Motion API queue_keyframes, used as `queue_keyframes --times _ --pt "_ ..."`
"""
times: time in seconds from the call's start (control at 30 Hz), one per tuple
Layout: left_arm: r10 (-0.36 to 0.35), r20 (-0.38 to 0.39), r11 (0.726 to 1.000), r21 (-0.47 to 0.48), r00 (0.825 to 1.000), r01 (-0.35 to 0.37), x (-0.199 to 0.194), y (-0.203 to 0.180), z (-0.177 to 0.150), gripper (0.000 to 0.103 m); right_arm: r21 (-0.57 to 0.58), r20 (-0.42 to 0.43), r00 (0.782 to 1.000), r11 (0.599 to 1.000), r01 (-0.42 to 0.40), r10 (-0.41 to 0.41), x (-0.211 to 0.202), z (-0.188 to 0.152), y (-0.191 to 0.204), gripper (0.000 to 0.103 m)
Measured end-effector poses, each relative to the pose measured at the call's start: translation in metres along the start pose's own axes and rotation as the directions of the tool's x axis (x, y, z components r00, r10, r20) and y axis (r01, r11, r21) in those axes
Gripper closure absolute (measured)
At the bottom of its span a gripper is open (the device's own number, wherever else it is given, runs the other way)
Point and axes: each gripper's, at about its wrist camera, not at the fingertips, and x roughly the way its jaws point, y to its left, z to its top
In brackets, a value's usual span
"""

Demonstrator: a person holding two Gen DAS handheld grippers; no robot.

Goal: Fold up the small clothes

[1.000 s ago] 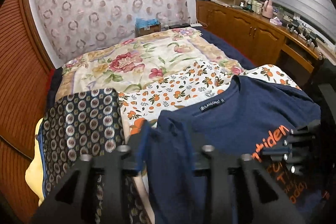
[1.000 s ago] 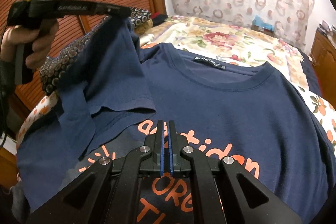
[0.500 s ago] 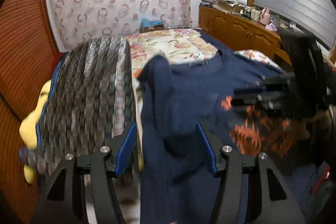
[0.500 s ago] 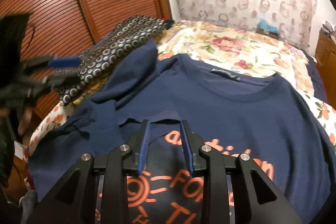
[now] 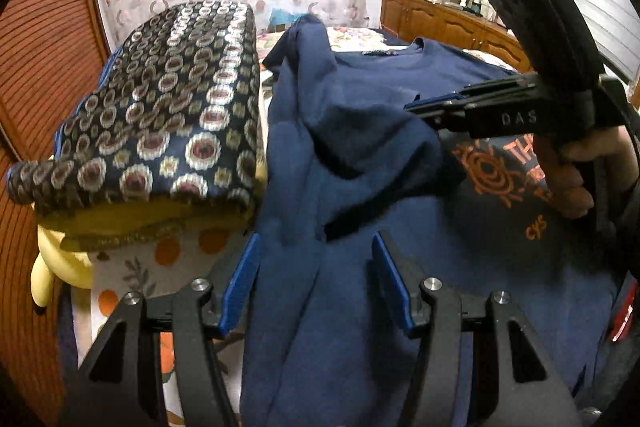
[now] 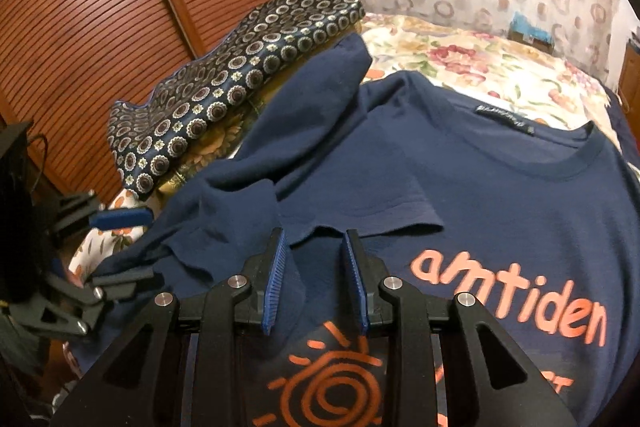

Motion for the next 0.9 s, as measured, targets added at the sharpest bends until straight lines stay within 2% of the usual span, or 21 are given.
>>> queue_keyframes --times 0.3,0.37,0.43,0.57,0.7,0.9 --pt "0.003 -0.038 0.999 -0.031 0.999 -0.004 0.006 0.005 -0.002 0.045 0.037 -0.015 0.999 0.999 0.032 -0.032 0.013 0.006 0.003 0.075" --pt "0.001 -0.037 0.999 -0.034 0.999 -0.002 0.005 0.005 -0.002 0.045 0.025 -0.015 0.999 0.998 0.052 -0.052 0.015 0.007 0.006 0.081" --pt "0.001 -0.037 0.999 -0.034 0.999 -0.003 0.005 0.005 -0.003 0.045 -0.003 -0.011 0.996 0.996 0.086 -0.086 0.016 0.007 0.008 0.094" --pt "0.001 -0.038 0.999 -0.036 0.999 -0.003 0.006 0.008 -0.003 0.042 -0.021 0.007 0.995 0.995 0.095 -0.095 0.012 0.006 0.007 0.102" --pt "0.012 -0.045 0.999 -0.047 0.999 -0.014 0.008 0.012 -0.003 0.03 -0.047 0.075 0.991 0.992 0.114 -0.111 -0.017 0.004 0.009 0.103" --pt "0.016 -0.048 0.999 -0.051 0.999 -0.018 0.009 0.014 -0.003 0.028 -0.039 0.161 0.971 0.982 0.184 -0.175 -0.071 0.0 -0.005 0.103"
